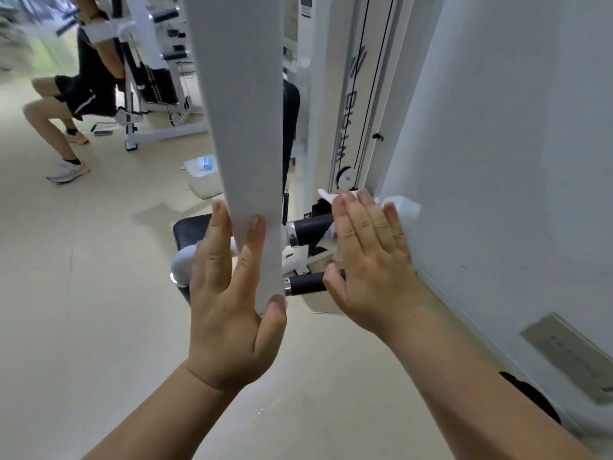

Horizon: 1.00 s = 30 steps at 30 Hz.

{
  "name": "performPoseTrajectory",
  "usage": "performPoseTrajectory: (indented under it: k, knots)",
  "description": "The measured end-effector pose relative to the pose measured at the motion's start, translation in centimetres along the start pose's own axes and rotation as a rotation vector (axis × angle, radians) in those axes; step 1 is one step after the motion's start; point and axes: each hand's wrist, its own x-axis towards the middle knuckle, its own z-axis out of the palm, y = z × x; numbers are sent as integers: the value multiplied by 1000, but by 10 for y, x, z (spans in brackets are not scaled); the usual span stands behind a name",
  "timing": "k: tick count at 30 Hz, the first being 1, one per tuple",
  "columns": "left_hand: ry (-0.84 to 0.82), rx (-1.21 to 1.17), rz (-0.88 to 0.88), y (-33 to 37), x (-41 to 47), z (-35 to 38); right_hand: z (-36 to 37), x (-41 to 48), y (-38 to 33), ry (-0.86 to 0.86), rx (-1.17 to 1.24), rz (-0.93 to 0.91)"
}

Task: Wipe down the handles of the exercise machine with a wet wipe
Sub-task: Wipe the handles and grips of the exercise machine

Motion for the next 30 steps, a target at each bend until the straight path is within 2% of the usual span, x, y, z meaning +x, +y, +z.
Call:
performPoseTrajectory:
  k: [3,5,8,11,15,18,24,30]
  knots:
    - [156,178,95,22,-8,4,4,-3,11,41,34,-77]
    - [183,229,164,43,-12,9,4,-4,28,86,53,-146]
    - [88,250,169,66,-7,23,4,-1,56,147,157,-232]
    - [-39,356,73,77,0,43,3,1,71,100,356,-303]
    - [-117,463,-52,86,3,56,-3,-7,68,11,745,-156]
    - [-166,485,-101,92,2,51,-7,-15,60,7,892,-60]
    - [-234,555,-140,105,10,40,-6,-30,51,62,901,72]
    - [-307,635,-48,105,11,31,-5,-38,53,223,644,27]
